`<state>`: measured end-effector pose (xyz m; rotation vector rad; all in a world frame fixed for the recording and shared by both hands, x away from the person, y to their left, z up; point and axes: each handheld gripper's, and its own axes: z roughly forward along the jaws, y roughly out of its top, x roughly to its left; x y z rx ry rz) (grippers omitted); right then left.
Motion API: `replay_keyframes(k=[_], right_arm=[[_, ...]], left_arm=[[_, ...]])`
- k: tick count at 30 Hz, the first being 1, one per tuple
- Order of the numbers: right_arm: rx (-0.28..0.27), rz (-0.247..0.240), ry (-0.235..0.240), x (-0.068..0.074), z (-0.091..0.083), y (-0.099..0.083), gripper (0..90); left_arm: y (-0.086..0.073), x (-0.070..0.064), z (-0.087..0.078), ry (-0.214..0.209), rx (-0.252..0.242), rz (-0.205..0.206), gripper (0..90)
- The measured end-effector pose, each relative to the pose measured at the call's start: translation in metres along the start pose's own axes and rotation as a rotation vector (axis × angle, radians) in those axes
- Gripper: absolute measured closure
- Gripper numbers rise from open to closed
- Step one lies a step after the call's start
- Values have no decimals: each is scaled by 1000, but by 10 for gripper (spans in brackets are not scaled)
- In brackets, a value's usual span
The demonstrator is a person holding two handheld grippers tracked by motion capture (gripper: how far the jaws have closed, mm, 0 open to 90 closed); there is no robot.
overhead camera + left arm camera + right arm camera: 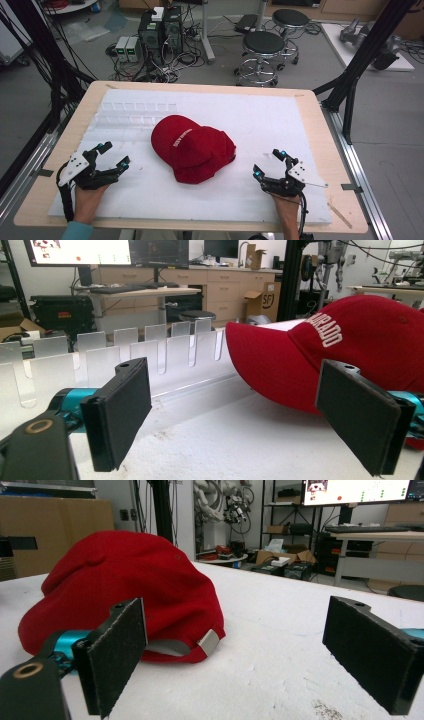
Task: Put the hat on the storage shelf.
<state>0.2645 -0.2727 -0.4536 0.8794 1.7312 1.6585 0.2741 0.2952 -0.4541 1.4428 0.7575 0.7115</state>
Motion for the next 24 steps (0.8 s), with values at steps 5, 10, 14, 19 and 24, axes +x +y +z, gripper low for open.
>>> replay_keyframes(k=[5, 10, 14, 19, 24], right_arm=[[1, 1, 1, 0, 0, 0, 96], [2, 10, 0, 0, 0, 0, 96], [1, 4, -1, 0, 0, 0, 96], [2, 0, -1, 0, 0, 0, 96], [2, -2, -2, 0, 0, 0, 96]], left_arm=[[0, 0, 0, -3, 6, -1, 149], [1, 1, 1, -11, 12, -3, 147], [1, 1, 1, -11, 13, -12, 147], [1, 2, 1, -11, 17, -14, 147], [1, 2, 2, -22, 24, -7, 147]])
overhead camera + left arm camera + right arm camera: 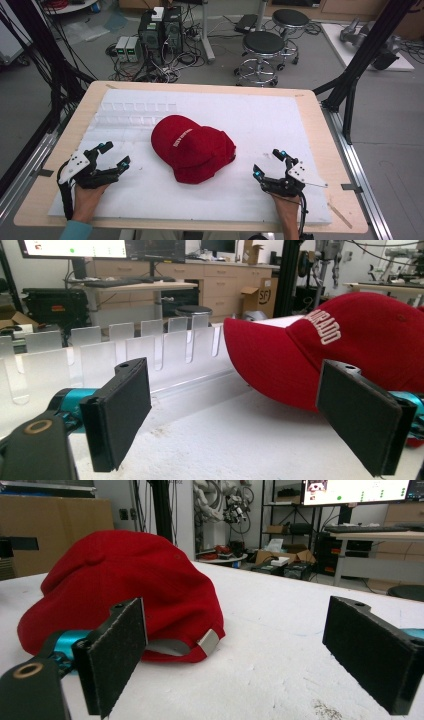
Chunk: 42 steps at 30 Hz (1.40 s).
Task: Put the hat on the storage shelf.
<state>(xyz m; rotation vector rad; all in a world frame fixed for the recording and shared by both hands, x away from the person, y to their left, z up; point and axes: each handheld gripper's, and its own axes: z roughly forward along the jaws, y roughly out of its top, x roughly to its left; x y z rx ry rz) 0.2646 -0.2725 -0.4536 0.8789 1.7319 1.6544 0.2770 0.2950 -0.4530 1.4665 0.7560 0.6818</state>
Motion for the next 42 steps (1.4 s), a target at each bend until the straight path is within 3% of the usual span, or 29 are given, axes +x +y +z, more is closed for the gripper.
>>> replay_keyframes(k=[17, 20, 22, 23, 24, 25, 27, 31, 35, 40, 42], right_arm=[[6, 0, 5, 1, 0, 0, 96], [43, -47, 13, 6, 4, 2, 96], [58, -56, 36, 7, 7, 4, 96], [105, -68, 86, 14, 14, 8, 96], [105, -68, 86, 14, 14, 8, 96], [136, -101, 114, 22, 21, 15, 96], [150, -105, 154, 29, 27, 20, 96], [167, -146, 185, 40, 35, 26, 97], [205, -109, 229, 43, 45, 30, 97], [254, -124, 275, 46, 57, 41, 97], [298, -144, 309, 47, 67, 49, 97]], left_arm=[[1, 1, 2, -26, 29, 2, 146], [1, 0, 2, -22, 33, 9, 146], [1, 0, 2, -23, 33, 7, 147], [1, 1, 2, -20, 33, 2, 147], [1, 1, 2, -19, 33, -4, 147], [1, 1, 2, -20, 33, -9, 146], [1, 1, 2, -20, 33, -6, 146], [1, 1, 2, -20, 33, 1, 146], [1, 1, 2, -21, 34, 2, 147], [2, 1, 2, -23, 36, 0, 146], [2, 1, 3, -25, 38, 2, 147]])
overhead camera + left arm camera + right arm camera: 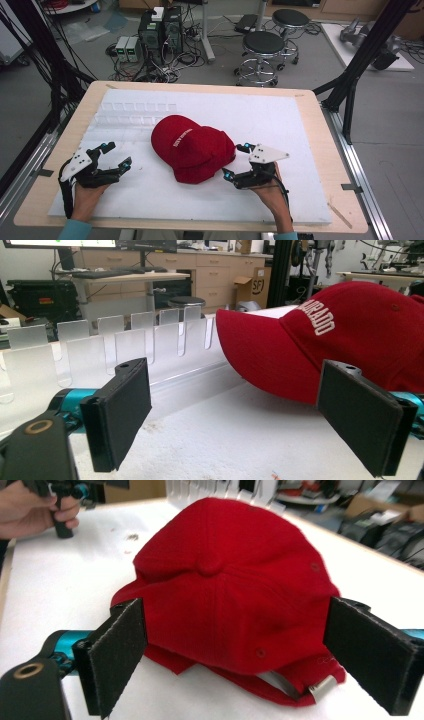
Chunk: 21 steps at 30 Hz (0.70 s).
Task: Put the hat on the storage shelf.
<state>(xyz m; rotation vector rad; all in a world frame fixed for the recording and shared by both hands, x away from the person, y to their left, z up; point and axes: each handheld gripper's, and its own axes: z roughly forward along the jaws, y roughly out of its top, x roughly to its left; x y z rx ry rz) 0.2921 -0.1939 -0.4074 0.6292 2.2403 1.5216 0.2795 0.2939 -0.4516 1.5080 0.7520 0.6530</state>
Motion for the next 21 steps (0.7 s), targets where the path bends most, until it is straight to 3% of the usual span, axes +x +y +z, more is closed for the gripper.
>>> replay_keyframes(k=[1, 3, 5, 8, 13, 14, 16, 21], right_arm=[[0, 0, 0, 0, 0, 0, 97], [63, -16, 33, -3, 7, 10, 97], [91, -27, 42, -5, 11, 14, 97], [121, -10, 61, -7, 17, 15, 97], [173, -23, 62, -3, 29, 15, 110], [189, -26, 64, -3, 31, 14, 187], [208, -28, 42, -2, 35, 13, 205], [240, 9, 19, -3, 42, 10, 356]], left_arm=[[0, 0, 0, -1, 1, 2, 147], [0, 0, 0, -1, 1, 3, 147], [0, 0, 0, -1, 2, -1, 147], [0, 0, 0, -1, 2, 2, 147], [0, 0, 0, -2, 3, 7, 146], [0, 0, 0, 0, 2, 2, 147], [0, 0, 0, 2, 1, 1, 146], [0, 0, 0, 1, 2, 2, 147]])
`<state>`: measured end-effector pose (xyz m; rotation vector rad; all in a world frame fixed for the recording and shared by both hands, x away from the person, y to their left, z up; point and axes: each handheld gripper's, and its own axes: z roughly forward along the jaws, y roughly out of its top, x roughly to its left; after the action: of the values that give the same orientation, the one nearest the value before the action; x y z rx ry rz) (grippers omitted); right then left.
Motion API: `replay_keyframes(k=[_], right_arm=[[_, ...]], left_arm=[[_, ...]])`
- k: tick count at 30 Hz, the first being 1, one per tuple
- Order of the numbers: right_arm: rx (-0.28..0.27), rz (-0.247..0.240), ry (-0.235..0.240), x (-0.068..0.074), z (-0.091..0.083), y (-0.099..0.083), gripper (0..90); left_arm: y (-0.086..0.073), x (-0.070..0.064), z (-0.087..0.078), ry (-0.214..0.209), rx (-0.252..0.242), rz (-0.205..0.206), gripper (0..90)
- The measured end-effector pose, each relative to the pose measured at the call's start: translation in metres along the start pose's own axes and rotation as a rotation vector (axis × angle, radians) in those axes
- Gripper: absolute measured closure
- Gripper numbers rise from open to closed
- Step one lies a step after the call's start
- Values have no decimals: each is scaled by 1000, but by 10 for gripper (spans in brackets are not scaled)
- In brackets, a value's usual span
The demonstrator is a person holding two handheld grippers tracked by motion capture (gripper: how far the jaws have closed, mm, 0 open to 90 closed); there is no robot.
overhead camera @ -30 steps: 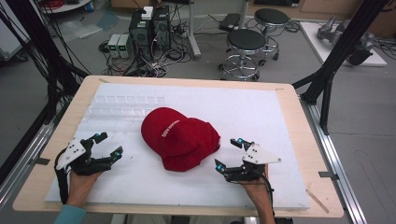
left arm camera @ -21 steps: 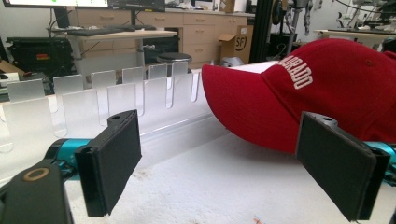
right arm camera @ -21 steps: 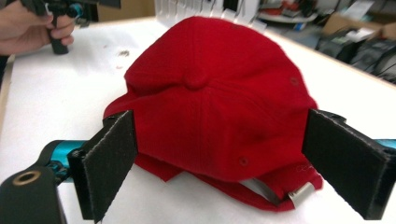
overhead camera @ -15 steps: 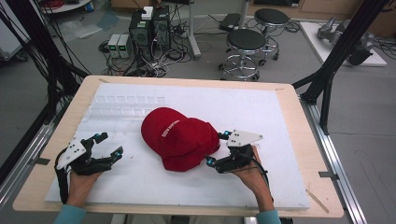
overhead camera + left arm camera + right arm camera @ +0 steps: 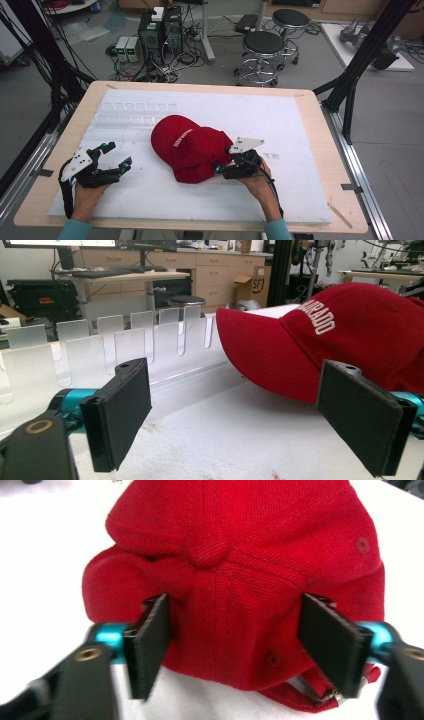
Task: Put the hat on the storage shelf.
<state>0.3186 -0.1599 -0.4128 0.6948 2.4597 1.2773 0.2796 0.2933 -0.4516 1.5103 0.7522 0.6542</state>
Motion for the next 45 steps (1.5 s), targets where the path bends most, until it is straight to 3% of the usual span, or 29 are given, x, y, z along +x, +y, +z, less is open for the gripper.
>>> replay_keyframes(k=[4, 8, 9, 10, 11, 12, 14, 17, 22, 30, 38, 41, 45], right_arm=[[34, 0, -21, 0, 3, 1, 525], [57, 2, -29, 2, 5, 3, 596], [58, 0, -33, 3, 5, 3, 665], [82, 26, -20, 5, 6, 4, 724], [82, 26, -20, 5, 6, 4, 724], [86, -3, -22, 5, 5, 5, 794], [77, -14, -28, 6, 4, 6, 839], [62, -22, -38, 7, 3, 9, 853], [39, -91, -85, 10, -2, 17, 861], [-6, -164, -121, 12, -8, 24, 861], [-80, -227, -160, 15, -18, 31, 860], [-139, -265, -177, 17, -24, 35, 860], [-198, -274, -182, 18, -31, 37, 857]], left_arm=[[0, 0, 0, 1, 1, -1, 147], [0, 0, 0, 1, 2, -1, 147], [0, 0, 0, 1, 2, -1, 147], [0, 0, 0, 1, 3, -1, 147], [0, 0, 0, 1, 2, -2, 147], [0, 0, 0, 0, 3, -1, 147], [0, 0, 0, 0, 3, -1, 147], [0, 1, 0, 1, 2, -2, 147], [0, 1, 0, -3, 6, -7, 147], [0, 1, 0, -3, 5, -10, 147], [0, 1, 0, -4, 5, -11, 147], [0, 1, 0, -4, 6, -10, 147], [0, 1, 0, -4, 7, -8, 147]])
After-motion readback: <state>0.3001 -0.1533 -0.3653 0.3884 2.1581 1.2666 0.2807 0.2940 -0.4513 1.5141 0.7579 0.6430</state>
